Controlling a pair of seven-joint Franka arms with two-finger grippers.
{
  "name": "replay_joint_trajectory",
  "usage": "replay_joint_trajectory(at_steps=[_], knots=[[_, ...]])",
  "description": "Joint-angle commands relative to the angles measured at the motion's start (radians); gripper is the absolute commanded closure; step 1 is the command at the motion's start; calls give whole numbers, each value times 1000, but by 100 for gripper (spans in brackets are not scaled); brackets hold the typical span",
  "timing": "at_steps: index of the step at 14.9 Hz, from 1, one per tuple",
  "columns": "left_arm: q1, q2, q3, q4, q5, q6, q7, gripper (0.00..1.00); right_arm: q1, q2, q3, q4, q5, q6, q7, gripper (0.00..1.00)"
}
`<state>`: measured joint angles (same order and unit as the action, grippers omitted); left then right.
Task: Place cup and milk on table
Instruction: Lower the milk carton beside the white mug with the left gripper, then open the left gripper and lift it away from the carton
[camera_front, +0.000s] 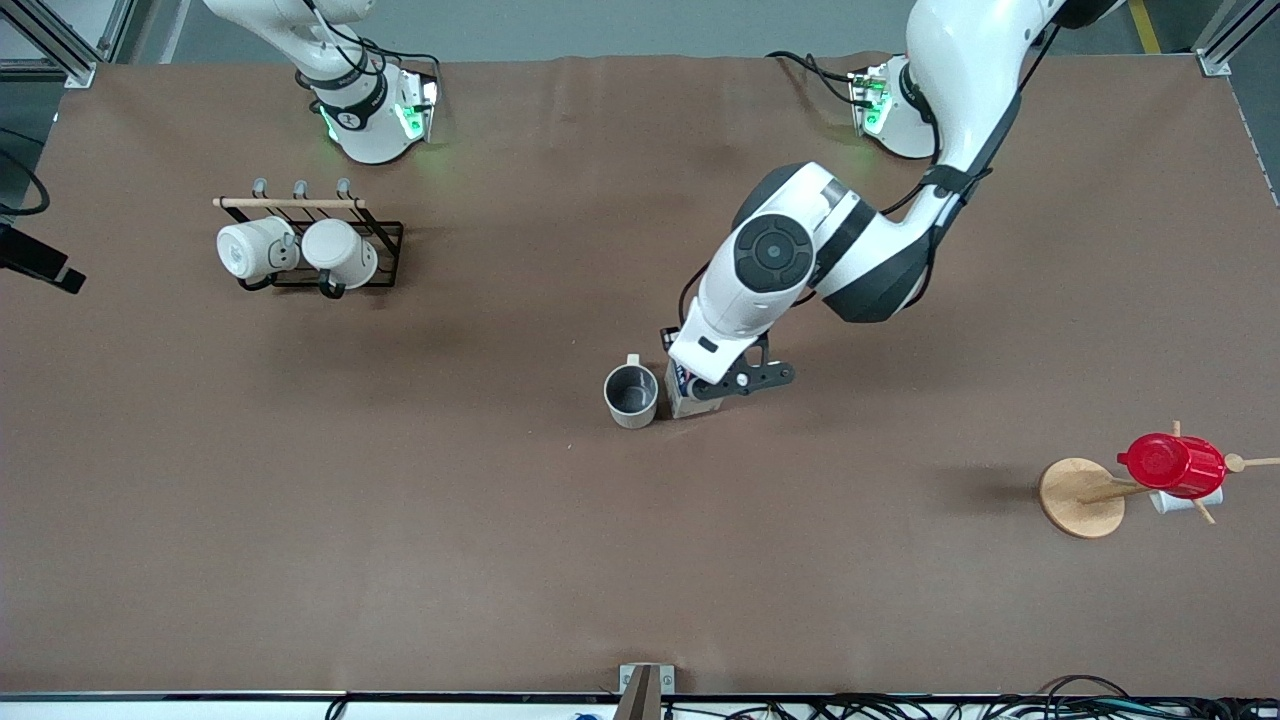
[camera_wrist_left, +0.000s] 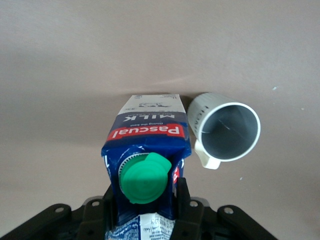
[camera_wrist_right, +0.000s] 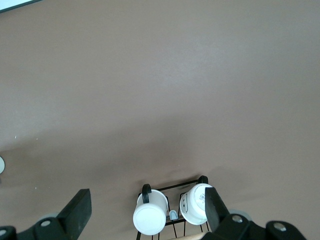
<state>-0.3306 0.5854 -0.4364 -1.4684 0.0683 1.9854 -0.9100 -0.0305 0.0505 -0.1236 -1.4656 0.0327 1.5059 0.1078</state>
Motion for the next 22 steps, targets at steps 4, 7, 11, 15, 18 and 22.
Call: replay_joint_trajectory(at_steps=[4,7,11,15,18,22], knots=[[-53,31,10,36,22,6,-9,48,-10,-5,76,17,1,11,-19,0],[-53,47,8,36,51,6,-10,19,-6,-11,68,28,-7,14,-85,0],[-53,36,10,37,54,1,-12,0,-5,-12,68,25,-17,20,-85,0],[-15,-50,13,77,56,-57,-9,0,-6,-12,68,24,-17,10,-83,0],[63,-116,13,118,73,-137,11,0,-8,-12,67,22,-17,8,-82,0],[223,-235,2,112,151,-242,234,0,-8,-12,67,22,-17,8,-82,0]])
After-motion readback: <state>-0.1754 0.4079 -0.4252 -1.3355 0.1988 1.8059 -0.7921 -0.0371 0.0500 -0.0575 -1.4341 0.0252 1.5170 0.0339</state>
